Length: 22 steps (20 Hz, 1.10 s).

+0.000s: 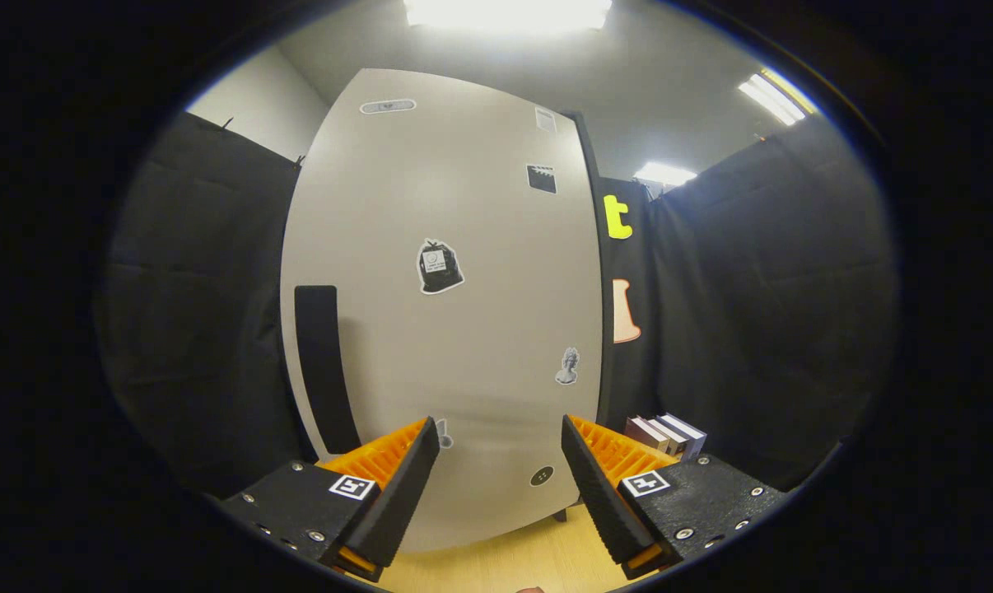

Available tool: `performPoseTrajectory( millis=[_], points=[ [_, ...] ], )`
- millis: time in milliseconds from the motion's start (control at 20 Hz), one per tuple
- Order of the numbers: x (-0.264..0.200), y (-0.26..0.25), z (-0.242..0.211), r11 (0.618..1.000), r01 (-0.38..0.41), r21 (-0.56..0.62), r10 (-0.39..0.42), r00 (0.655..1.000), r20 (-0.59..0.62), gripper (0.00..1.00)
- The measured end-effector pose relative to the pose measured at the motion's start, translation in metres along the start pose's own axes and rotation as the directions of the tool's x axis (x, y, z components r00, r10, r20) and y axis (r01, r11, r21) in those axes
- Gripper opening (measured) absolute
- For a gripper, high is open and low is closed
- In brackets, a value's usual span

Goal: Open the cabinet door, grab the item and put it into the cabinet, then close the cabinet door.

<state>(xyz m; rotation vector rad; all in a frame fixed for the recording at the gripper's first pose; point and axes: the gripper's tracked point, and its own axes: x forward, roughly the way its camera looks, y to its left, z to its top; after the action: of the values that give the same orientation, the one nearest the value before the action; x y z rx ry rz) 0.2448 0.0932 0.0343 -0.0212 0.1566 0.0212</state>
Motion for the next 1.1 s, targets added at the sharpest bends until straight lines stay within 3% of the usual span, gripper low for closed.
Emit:
performPoseTrajectory(
  millis=[350, 1100],
  points=[
    [0.007, -0.012, -0.009, 0.999, -0.008, 0.034, 0.007, 1.0, 0.005, 0.93],
    [-0.115, -0.004, -0.01, 0.999, 0.003, 0.041, -0.005, 0.999, 0.044, 0.93]
  ],
)
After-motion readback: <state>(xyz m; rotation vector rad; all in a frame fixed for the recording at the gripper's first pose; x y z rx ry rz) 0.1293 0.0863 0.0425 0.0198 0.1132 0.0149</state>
